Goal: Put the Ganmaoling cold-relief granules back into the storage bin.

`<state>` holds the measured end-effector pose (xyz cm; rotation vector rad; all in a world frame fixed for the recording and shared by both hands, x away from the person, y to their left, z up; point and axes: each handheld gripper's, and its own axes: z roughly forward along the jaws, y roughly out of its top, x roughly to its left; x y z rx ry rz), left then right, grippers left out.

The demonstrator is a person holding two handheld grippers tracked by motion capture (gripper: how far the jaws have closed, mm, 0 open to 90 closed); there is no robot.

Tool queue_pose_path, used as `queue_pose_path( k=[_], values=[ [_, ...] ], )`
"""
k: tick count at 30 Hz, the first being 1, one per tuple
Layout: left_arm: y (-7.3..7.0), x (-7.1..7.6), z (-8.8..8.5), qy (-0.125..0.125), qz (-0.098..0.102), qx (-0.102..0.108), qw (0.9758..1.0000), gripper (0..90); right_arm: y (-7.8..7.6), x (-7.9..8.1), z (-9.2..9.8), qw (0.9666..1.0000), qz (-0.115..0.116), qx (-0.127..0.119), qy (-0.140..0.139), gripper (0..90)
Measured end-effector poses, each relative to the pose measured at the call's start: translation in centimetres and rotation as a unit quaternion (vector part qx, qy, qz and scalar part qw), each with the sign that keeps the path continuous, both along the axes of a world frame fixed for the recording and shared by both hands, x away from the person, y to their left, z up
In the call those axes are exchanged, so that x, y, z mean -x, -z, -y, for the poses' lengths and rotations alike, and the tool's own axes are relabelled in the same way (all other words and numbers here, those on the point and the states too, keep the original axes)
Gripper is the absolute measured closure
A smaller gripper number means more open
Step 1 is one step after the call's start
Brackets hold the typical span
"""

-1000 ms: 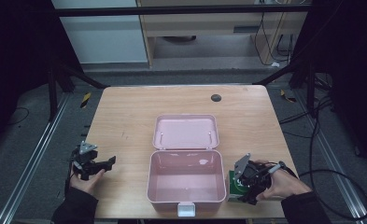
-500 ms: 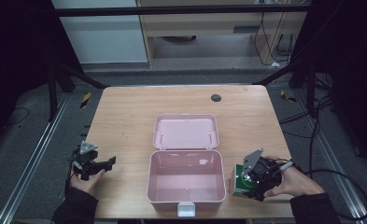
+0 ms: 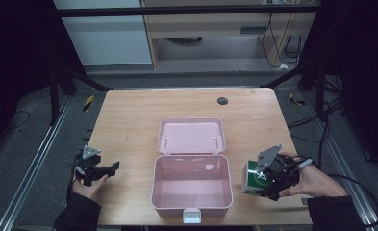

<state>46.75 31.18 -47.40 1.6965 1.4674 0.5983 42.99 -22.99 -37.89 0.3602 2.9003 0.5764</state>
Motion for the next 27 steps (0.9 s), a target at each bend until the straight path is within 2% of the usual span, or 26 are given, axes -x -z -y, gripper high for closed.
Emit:
queue_pose_path(
  k=[13, 17, 27],
  values=[
    [0.0, 0.0, 0.0, 0.001, -0.002, -0.001, 1.0, 19.3, -4.0, 0.2, -0.3, 0.9998, 0.019, -0.004, -0.002, 15.6],
    [0.0, 0.0, 0.0, 0.002, -0.004, -0.002, 1.0, 19.3, -5.0, 0.1, -0.6, 0.9997, 0.022, -0.007, 0.002, 15.7],
    [0.1, 0.0, 0.0, 0.003, -0.004, -0.003, 1.0, 19.3, -7.1, 0.3, -1.7, 0.9994, 0.031, -0.007, -0.011, 15.8]
  ],
)
